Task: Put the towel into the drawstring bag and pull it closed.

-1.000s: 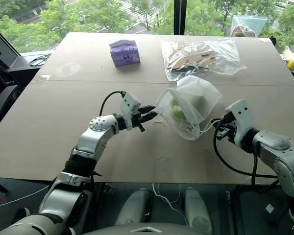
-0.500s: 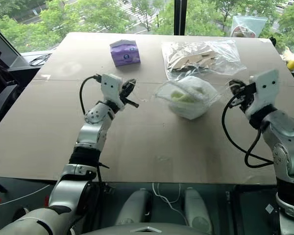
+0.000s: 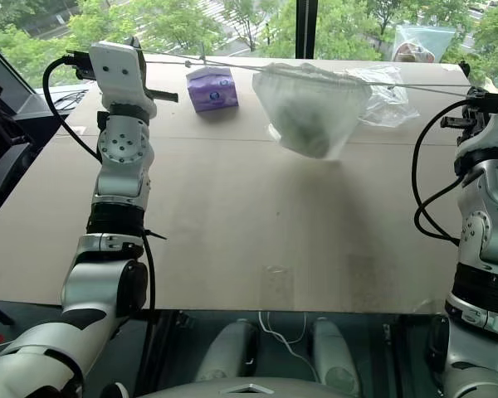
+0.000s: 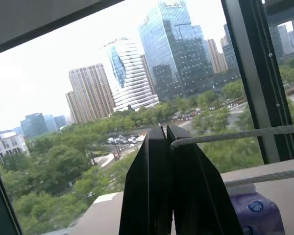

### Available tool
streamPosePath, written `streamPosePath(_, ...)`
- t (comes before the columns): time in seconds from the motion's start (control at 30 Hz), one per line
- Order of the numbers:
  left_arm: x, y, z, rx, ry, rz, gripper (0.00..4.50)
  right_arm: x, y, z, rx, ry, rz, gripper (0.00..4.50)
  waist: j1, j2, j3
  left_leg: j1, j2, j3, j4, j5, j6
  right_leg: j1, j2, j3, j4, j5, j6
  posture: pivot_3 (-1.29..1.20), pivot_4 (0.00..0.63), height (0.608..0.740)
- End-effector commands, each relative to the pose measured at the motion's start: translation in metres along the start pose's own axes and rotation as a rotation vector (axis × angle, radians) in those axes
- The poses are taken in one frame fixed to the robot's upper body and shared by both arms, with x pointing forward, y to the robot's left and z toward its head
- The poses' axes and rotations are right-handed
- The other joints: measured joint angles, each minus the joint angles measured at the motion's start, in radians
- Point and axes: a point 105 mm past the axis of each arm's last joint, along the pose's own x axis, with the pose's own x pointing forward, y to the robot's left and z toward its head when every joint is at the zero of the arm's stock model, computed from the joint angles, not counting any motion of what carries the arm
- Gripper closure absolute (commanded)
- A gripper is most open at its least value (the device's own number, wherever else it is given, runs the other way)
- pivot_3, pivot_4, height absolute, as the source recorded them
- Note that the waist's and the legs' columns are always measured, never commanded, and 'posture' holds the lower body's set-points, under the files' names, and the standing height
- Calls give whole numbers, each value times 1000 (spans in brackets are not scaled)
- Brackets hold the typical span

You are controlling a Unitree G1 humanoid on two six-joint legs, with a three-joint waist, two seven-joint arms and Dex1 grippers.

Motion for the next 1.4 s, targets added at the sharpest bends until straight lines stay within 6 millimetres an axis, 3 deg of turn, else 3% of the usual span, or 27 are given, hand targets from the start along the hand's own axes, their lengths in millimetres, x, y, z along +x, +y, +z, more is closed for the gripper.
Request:
streamPosePath(0.03, 1, 39, -11, 66, 47, 190, 4452, -3, -54, 7, 136, -24, -273, 4500, 0, 0, 0, 0, 0, 0, 0, 0, 0, 0, 0, 0, 0, 0, 0, 0, 150, 740)
streamPosePath(0.17, -6, 51, -26, 143, 104, 285, 4452, -9, -78, -7, 276, 24, -444, 4500, -1, 0, 0, 0, 0, 0, 0, 0, 0, 0, 0, 0, 0, 0, 0, 0, 150, 740)
streamPosePath(0.27, -14, 75, -40, 207, 184, 423, 4452, -17, -91, -21, 365, 73, -567, 4500, -2, 0, 0, 0, 0, 0, 0, 0, 0, 0, 0, 0, 0, 0, 0, 0, 150, 740)
streamPosePath(0.53, -21, 95, -41, 350, 218, 582, 4452, -32, -88, -52, 588, 178, -715, 4500, -4, 0, 0, 0, 0, 0, 0, 0, 0, -1, 0, 0, 1, 0, 0, 0, 150, 740)
streamPosePath(0.77, -24, 92, -48, 378, 248, 573, 4452, -29, -75, -53, 636, 196, -672, 4500, -3, 0, 0, 0, 0, 0, 0, 0, 0, -1, 0, 0, 1, 0, 0, 0, 150, 740)
streamPosePath(0.83, -22, 73, -63, 307, 308, 455, 4452, -13, -47, -42, 591, 201, -451, 4500, -4, 0, 0, 0, 0, 0, 0, 0, 0, -1, 0, 0, 1, 0, 0, 0, 150, 740)
streamPosePath(0.9, -21, 41, -76, 221, 354, 291, 4452, -3, -4, -36, 466, 257, -160, 4500, -4, 1, 0, 0, 0, 0, 0, 0, 0, -1, -1, 0, 1, 0, 0, 0, 150, 740)
streamPosePath(0.97, -23, -11, -82, 141, 368, 31, 4452, -9, 35, -43, 324, 346, 93, 4500, -6, 1, 0, 0, -1, 1, 0, 0, 0, -1, -1, 0, 1, 0, 0, 0, 150, 740)
streamPosePath(1.0, -32, -49, -83, 87, 369, -173, 4452, -18, 51, -48, 243, 402, 220, 4500, -6, 1, 0, 0, -1, 0, 0, 0, 0, -1, -1, 0, 1, 0, 0, 0, 150, 740)
streamPosePath(1.07, -55, -101, -76, 7, 335, -490, 4452, -32, 65, -54, 115, 446, 393, 4500, -2, 1, -1, -1, -1, 0, 0, 0, 0, -1, -1, 0, 1, 0, 0, 0, 150, 740)
streamPosePath(1.1, -68, -119, -70, -23, 307, -620, 4452, -37, 67, -55, 46, 448, 477, 4500, -2, 1, -1, 0, -1, 0, -1, 0, 0, 0, -1, -1, 0, 0, 0, 0, 150, 740)
streamPosePath(1.13, -76, -127, -66, -42, 289, -695, 4452, -39, 68, -56, 1, 448, 532, 4500, -2, 1, 0, -1, -1, 0, 0, 0, 0, 0, -1, 0, -1, 0, 0, 0, 150, 740)
streamPosePath(1.2, -94, -140, -59, -100, 268, -864, 3930, -44, 61, -62, -111, 463, 625, 3769, -5, 1, 0, -2, -2, 1, 0, 0, 0, -1, -2, 0, -2, 0, 0, 0, 150, 740)
streamPosePath(1.3, -113, -141, -56, -197, 293, -1037, 2652, -59, 58, -66, -238, 482, 824, 2464, -16, 1, 0, -2, -2, 2, -1, 0, 1, -2, -2, 2, -1, 0, 0, 0, 150, 740)
streamPosePath(1.4, -128, -131, -57, -232, 311, -1172, 1460, -71, 53, -69, -246, 507, 933, 1261, -30, 1, 0, 0, 0, 1, -1, 0, 1, -1, 1, 2, 0, -1, 0, 0, 150, 740)
